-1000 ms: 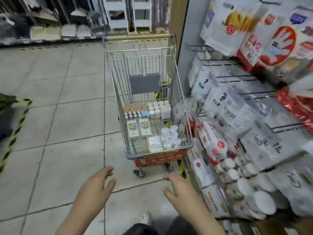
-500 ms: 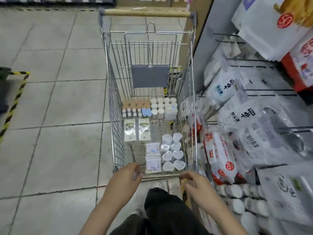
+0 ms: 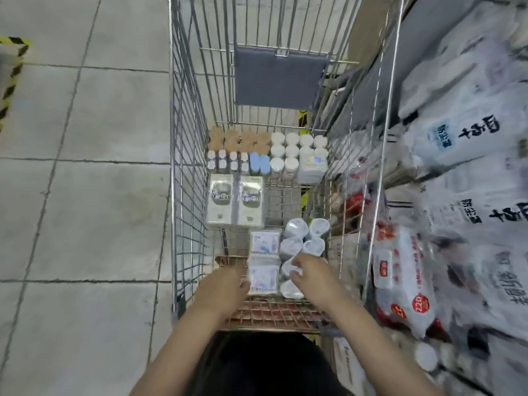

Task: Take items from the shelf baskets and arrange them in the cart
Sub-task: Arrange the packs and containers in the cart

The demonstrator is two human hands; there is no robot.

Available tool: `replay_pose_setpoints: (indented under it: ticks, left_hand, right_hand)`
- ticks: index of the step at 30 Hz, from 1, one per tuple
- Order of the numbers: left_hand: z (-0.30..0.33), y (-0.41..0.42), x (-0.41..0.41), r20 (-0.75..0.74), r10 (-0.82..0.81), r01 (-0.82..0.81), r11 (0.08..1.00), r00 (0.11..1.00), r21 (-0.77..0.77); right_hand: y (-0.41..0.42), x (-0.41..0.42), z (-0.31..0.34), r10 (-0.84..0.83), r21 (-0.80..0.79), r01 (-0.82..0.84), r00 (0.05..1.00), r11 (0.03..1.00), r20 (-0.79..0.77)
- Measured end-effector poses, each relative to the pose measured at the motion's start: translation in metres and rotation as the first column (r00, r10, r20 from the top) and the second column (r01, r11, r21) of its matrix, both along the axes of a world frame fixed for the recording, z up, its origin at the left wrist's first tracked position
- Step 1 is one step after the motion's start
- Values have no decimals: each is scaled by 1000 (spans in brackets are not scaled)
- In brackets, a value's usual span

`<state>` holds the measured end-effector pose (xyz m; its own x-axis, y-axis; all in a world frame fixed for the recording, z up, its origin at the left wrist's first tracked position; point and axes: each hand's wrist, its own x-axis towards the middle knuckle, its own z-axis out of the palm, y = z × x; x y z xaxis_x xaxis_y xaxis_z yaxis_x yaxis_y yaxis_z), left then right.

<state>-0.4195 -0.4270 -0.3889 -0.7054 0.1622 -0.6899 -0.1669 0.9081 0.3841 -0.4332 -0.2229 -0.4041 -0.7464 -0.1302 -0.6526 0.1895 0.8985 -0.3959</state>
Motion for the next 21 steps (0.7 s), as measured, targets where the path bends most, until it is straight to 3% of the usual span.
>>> replay_pose_setpoints:
  ticks: [5,9,14,21]
  left_hand:
    - [-75,7,-13,246,59,-67,997,968,28]
    - [-130,15,-20,358,172,-192,981,918,22]
    - [-177,21,-15,420,315,-340,940,851,-17]
    - [-199,22,-12,404,354,-373,927,844,-34]
  right_hand:
    - [-23,-23,-66,179,158,-171,983,972,-37]
    - [-36,-45,-108,286,230,-270,957,935,-41]
    - [-42,-66,-149,421,318,-390,907,864,-33]
    - [-57,-65,-177,537,458,-472,843,753,-14]
